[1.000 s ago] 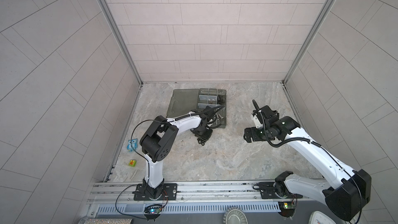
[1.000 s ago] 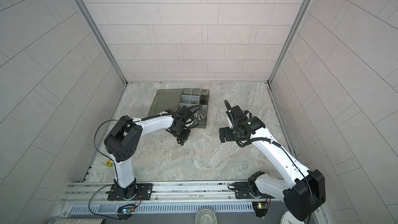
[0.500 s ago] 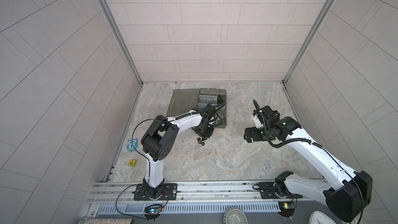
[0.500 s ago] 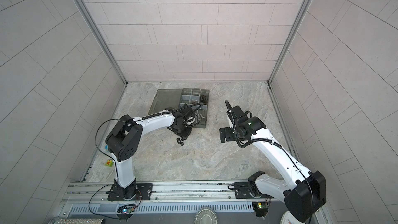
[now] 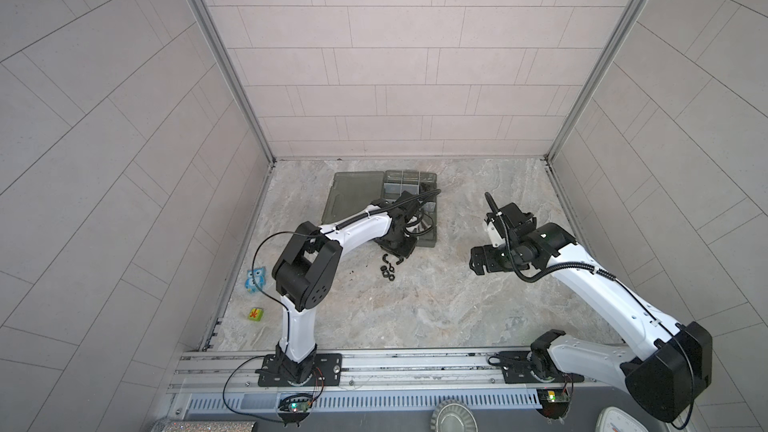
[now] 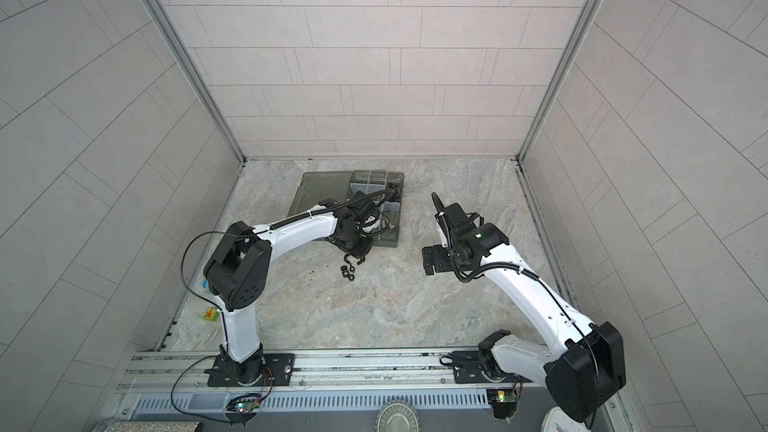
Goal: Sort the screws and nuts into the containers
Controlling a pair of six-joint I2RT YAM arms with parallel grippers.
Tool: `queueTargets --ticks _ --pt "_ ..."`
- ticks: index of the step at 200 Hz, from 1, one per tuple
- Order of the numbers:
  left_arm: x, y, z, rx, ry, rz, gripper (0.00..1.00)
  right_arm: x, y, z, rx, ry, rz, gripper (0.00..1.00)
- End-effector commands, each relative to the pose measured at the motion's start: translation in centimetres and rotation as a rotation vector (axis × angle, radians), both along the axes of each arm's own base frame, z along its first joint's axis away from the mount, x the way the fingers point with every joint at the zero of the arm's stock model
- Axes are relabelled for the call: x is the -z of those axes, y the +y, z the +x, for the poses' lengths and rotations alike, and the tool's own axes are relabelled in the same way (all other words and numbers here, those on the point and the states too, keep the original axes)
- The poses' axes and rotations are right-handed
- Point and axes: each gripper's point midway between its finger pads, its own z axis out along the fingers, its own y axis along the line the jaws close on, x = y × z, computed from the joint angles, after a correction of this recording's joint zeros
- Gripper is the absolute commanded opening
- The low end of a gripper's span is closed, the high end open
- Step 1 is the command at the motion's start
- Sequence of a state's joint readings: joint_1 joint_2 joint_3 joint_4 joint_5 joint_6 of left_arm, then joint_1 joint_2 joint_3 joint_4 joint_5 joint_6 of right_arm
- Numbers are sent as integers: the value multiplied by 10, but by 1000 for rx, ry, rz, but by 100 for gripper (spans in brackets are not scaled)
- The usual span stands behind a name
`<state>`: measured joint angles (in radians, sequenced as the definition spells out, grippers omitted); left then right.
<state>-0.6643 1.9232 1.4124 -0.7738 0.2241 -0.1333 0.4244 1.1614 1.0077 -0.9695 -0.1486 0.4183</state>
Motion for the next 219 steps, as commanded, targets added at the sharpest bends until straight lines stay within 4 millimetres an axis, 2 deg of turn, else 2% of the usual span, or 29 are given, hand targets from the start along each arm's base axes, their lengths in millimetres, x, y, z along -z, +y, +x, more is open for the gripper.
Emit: queueTargets --ticks 1,10,46,66,158,182,201,219 --pt "-7 1 -4 23 9 16 14 -2 -2 2 -2 -11 -18 98" --pt "-7 3 -3 23 4 25 16 -1 -2 3 -4 -11 -18 98" --pt "1 10 -5 19 7 49 36 -1 -1 5 -5 -15 -17 98" --pt "8 11 -5 10 19 54 38 -1 -1 6 -7 -15 -20 98" --pt "32 5 -1 -13 63 43 38 -3 -3 9 -18 -7 -45 98" --pt "35 4 -1 -17 69 39 33 -3 -4 9 -19 -3 -52 98" --pt "38 4 -1 -22 75 40 24 -2 -4 8 -20 2 -57 98" --pt "40 5 -2 -24 86 37 22 -1 -5 7 -20 6 -60 98"
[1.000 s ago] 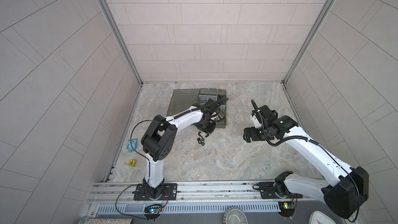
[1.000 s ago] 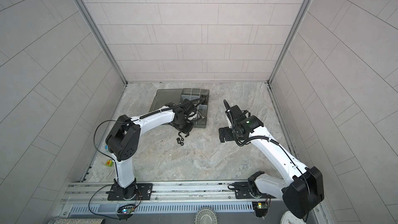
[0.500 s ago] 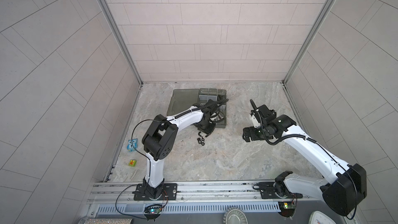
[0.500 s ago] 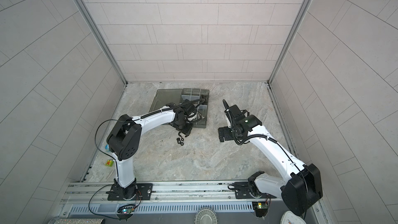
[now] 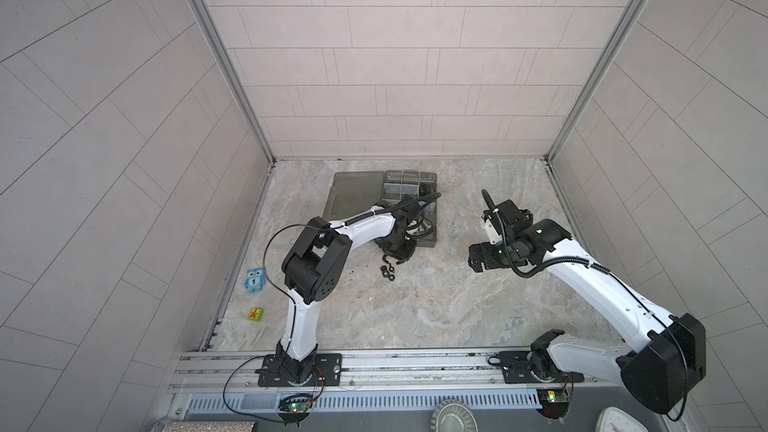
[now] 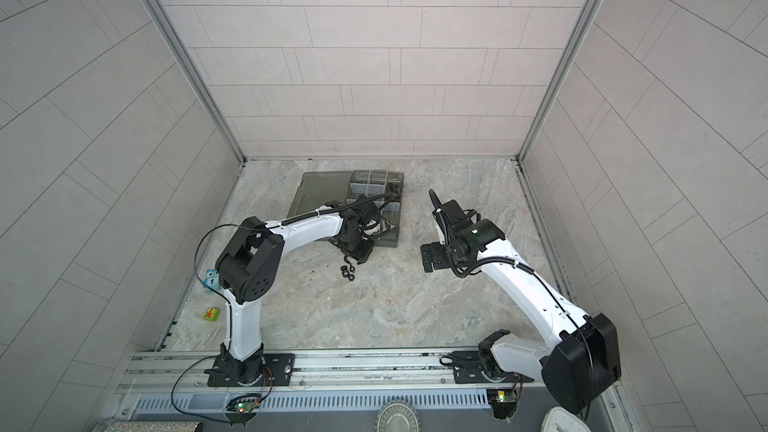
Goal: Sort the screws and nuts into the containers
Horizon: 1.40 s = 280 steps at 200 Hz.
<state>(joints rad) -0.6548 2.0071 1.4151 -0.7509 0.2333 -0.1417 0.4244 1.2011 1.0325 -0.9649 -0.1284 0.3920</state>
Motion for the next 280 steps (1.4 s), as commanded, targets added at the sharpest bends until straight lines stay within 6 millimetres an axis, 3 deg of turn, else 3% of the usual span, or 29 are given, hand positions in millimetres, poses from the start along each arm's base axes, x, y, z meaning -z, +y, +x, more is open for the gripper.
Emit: queueTargets --ticks 1,52,85,148,215,280 --pt "10 3 -4 -8 32 8 22 -2 -5 -2 -3 10 -31 98" --pt "13 5 -9 -12 44 6 22 1 -5 -5 0 20 -29 98" --pt "14 6 -13 -13 58 4 8 2 -7 -7 7 26 -31 98" --pt "-3 7 -10 0 30 7 4 1 -7 -8 27 21 -21 98" --pt "-45 6 1 1 -32 -21 3 -2 -5 -5 31 5 -3 98" --pt "-110 11 45 -53 -151 -71 3 -12 6 13 -20 -33 8 98"
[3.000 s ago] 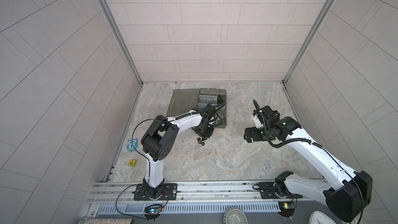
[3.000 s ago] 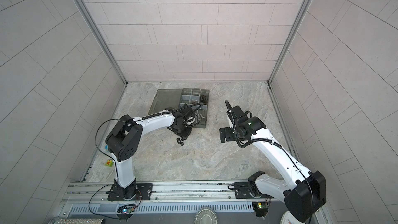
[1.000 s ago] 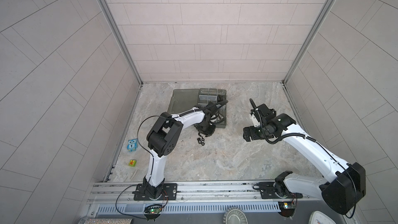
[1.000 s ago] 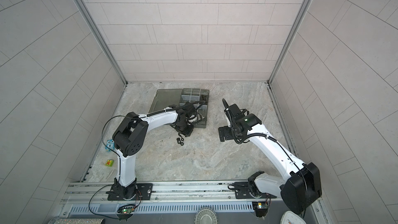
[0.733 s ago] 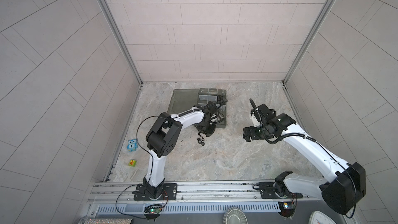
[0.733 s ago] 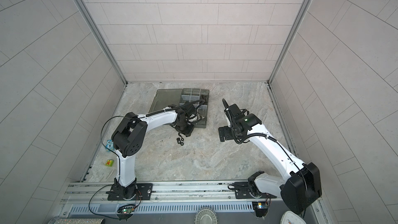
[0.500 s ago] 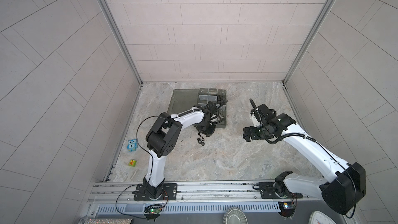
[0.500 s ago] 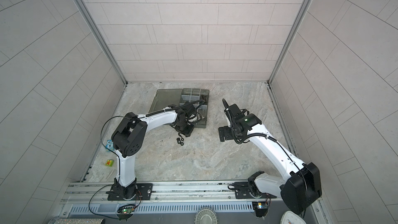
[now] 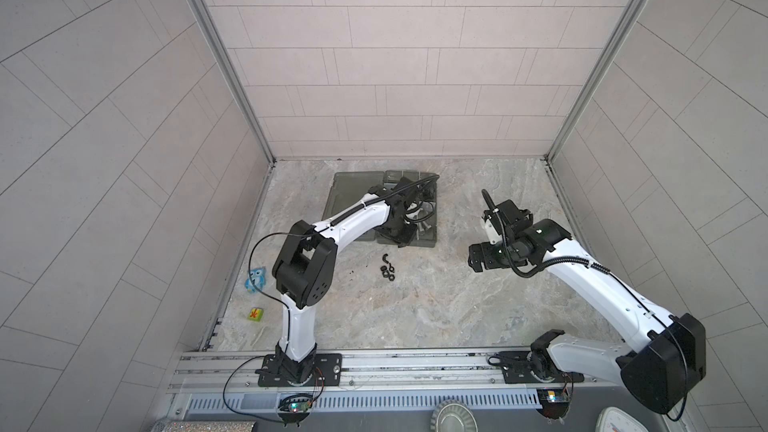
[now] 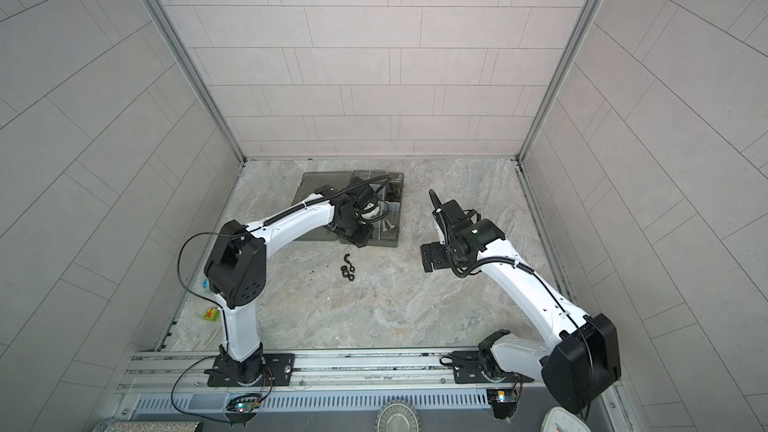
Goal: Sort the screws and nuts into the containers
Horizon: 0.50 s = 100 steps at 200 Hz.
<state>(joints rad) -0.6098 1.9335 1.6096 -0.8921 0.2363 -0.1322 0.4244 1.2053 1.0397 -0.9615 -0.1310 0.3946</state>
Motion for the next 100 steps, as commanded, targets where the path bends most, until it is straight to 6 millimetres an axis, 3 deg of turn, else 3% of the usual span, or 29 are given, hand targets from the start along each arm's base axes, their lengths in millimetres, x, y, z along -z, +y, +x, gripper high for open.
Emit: queueTargets --ticks 1,39,100 --pt "-31 13 12 -22 -49 6 3 -11 5 11 -23 -29 2 98" --pt "-39 26 33 -68 -68 -7 3 -16 11 28 -51 -35 -9 98" --pt "-14 36 46 -112 -30 4 3 -12 22 49 -64 -3 -14 98"
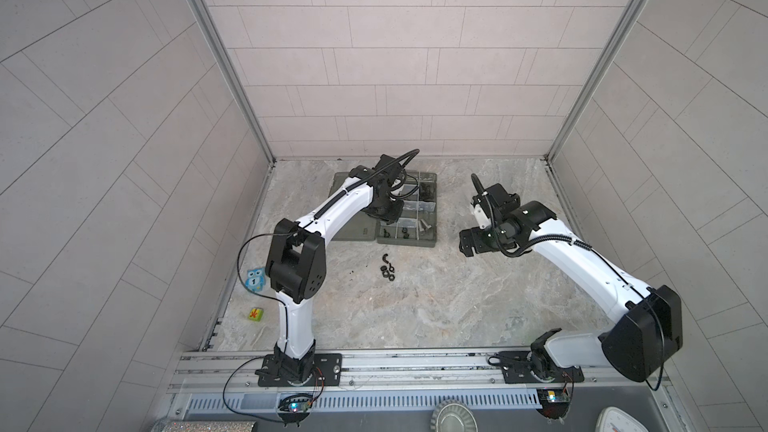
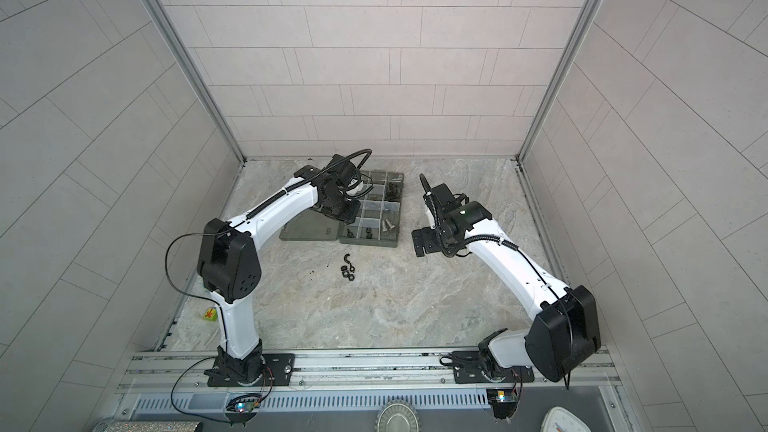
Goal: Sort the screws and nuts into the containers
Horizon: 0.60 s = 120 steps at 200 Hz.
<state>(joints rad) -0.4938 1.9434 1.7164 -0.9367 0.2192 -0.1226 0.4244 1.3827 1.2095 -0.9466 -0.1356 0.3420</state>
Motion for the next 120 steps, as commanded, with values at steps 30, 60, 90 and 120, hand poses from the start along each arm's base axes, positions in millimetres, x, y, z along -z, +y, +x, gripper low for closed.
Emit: queueTargets --ticks 30,60,90,120 --pt "29 1 4 -7 56 22 3 5 8 11 -16 62 -1 98" --pt "41 5 8 -26 75 20 3 10 11 12 -30 146 -27 98" --pt "52 8 11 -37 103 14 3 11 11 17 -36 156 -41 97" --pt "59 9 13 -47 123 0 7 10 12 20 -36 151 -39 97"
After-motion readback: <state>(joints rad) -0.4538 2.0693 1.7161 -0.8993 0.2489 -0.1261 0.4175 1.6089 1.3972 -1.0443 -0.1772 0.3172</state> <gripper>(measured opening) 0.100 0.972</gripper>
